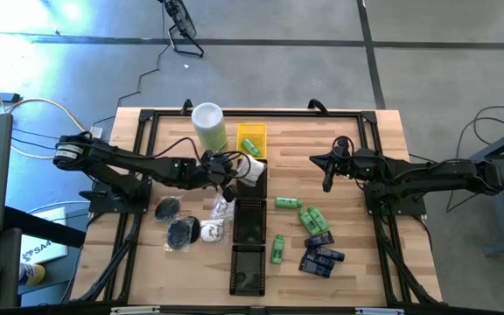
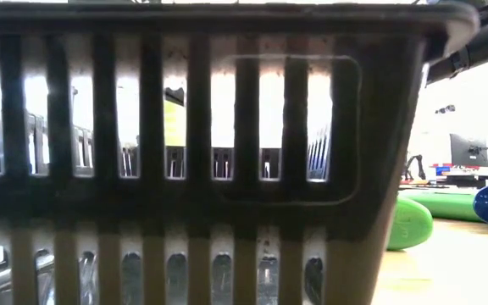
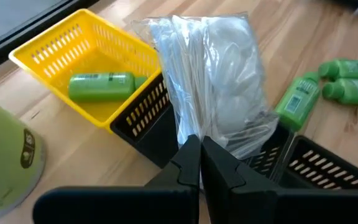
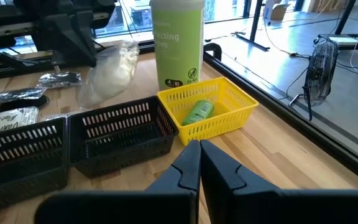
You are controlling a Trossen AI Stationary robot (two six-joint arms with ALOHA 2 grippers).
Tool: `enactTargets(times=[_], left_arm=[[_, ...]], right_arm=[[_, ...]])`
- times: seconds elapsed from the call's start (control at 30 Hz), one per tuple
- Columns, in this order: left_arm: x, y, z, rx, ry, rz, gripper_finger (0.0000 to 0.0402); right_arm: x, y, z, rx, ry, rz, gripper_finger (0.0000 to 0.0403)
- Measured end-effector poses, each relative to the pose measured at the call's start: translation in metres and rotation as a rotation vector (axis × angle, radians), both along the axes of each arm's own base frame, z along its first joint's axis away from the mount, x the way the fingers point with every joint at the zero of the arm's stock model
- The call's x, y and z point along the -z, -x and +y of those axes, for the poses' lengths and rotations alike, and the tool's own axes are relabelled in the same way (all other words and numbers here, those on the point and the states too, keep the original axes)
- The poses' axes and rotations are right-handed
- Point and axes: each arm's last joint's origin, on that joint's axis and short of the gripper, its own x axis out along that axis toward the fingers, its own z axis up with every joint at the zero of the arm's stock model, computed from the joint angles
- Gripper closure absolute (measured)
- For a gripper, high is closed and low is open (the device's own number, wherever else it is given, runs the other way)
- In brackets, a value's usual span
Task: Pick & Place Travel size toiletries
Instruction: Put the top left white vanity pack into the top black basket
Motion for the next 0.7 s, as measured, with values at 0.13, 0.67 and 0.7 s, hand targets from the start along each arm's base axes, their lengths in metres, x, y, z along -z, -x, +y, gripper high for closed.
enactTargets(times=[0.13, 0.67, 0.7], left_arm=[[0.005, -0.006, -0.001, 0.015, -0.013, 0.031, 0.0401], [0.019, -0.015, 0.001, -0.004, -0.009, 0.07, 0.0401], [0.019, -0.015, 0.0, -0.005, -0.008, 0.068, 0.0401]], right_arm=[[0.0, 0.0, 0.0, 0.0, 0.002, 0.001, 0.0401], [0.0, 0.0, 0.0, 0.0, 0.002, 0.0, 0.0401], [0.0, 0.0, 0.0, 0.0, 0.002, 0.001, 0.0401]])
